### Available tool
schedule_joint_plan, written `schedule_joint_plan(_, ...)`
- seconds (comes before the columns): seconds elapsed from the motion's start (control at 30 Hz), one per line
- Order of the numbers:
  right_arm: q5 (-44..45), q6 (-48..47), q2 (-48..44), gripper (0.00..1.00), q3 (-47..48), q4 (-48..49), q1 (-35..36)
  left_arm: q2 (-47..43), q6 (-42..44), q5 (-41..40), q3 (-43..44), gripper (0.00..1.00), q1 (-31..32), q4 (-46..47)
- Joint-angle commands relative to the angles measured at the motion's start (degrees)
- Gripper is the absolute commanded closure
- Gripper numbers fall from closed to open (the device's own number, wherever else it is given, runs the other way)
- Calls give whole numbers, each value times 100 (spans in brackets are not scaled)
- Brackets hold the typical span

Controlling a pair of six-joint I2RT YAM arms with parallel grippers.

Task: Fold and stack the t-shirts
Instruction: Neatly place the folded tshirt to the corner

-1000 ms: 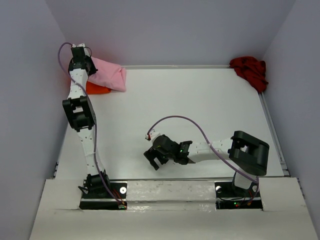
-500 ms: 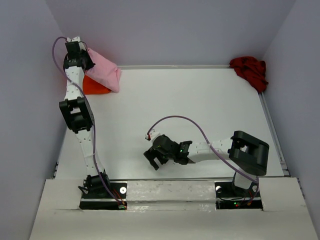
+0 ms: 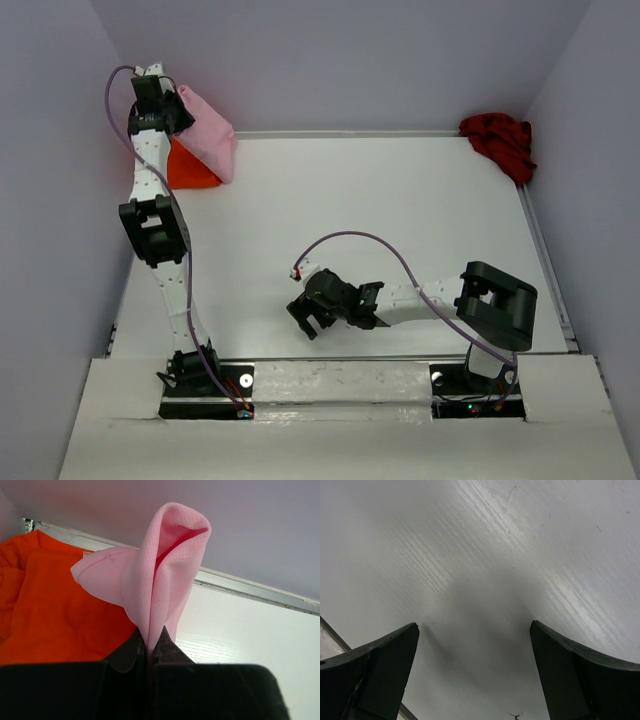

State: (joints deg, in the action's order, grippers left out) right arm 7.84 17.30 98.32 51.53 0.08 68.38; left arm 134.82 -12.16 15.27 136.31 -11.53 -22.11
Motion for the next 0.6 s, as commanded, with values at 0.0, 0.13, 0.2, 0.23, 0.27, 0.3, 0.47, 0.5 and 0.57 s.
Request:
schedule_joint_plan(0.0,-133,-69,152,3,50,230,53,-510,100,-102,176,100,28,102)
schedule_joint_plan(0.13,-159,-60,170,3,59,230,53,-597,135,-182,124,100,-77,49)
schedule_joint_plan(0.2,-186,-60,161,3,68,230,53,-615,135,-200,115,100,-139,40)
schedule_joint_plan(0.23,-195,-60,161,3,68,230,53,-633,135,-173,106,100,-165,31)
schedule_joint_plan(0.27,-212,-69,178,3,68,230,53,-650,109,-147,80,100,-174,40)
schedule_joint_plan(0.3,-204,-69,187,3,68,230,53,-668,92,-121,62,100,-200,57)
schedule_joint_plan(0.47,-221,-95,213,3,77,230,53,-808,47,-59,-52,100,-341,58)
schedule_joint_plan(0.5,-221,-95,214,3,77,230,53,-809,47,-76,-69,100,-341,49)
schedule_joint_plan(0.57,-230,-95,214,3,77,230,53,-817,30,-59,-131,100,-376,49)
